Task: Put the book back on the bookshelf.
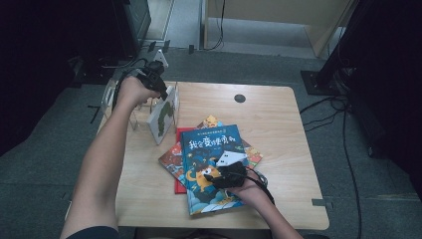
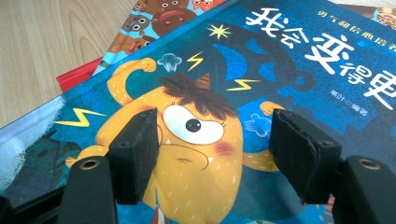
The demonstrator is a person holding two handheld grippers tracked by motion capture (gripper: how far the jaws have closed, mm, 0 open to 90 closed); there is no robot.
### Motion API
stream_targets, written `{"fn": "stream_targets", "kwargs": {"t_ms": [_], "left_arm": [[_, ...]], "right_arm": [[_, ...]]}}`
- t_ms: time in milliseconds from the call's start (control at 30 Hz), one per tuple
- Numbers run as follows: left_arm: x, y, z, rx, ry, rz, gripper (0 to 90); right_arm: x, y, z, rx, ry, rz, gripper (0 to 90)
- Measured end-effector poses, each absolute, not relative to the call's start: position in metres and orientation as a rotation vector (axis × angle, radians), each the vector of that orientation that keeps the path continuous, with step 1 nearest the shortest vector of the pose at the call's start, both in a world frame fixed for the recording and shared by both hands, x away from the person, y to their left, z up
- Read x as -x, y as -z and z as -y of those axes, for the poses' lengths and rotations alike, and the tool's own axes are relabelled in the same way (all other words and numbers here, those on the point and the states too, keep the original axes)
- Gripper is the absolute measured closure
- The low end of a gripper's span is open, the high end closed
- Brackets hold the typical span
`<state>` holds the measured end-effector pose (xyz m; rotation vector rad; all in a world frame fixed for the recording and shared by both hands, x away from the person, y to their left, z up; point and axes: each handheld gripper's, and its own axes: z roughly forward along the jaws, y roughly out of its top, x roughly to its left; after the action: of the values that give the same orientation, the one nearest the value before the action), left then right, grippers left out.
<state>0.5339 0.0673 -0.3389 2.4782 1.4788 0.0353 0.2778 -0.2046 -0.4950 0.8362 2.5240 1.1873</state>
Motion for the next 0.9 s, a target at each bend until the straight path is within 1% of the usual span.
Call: {"fn": "stream_targets", "kwargs": {"t_ms": [267, 433, 567, 667, 733, 900], "left_arm": [[-0.525, 0.32, -0.077, -2.454, -0.051, -1.455, 65.0], [-0.513, 0.308, -0.08, -2.43, -0.065, -1.4, 59.8], [-0.501, 0.3, -0.084, -2.409, -0.086, -1.372, 58.6], [-0.488, 0.299, -0.085, -2.391, -0.087, -1.332, 58.9], [-0.479, 0.302, -0.085, -2.382, -0.077, -1.31, 56.7], [-0.457, 0.313, -0.083, -2.376, -0.07, -1.252, 54.6]], "right_arm": [[-0.278, 0.495, 0.205, -0.834, -1.187, -2.523, 33.3], [-0.278, 0.495, 0.205, -0.835, -1.186, -2.524, 33.3], [-0.278, 0.495, 0.205, -0.836, -1.186, -2.526, 33.3], [-0.278, 0.495, 0.205, -0.839, -1.189, -2.525, 33.2], [-0.278, 0.495, 0.205, -0.836, -1.188, -2.525, 33.2], [-0.278, 0.495, 0.205, -0.834, -1.186, -2.526, 33.0]]}}
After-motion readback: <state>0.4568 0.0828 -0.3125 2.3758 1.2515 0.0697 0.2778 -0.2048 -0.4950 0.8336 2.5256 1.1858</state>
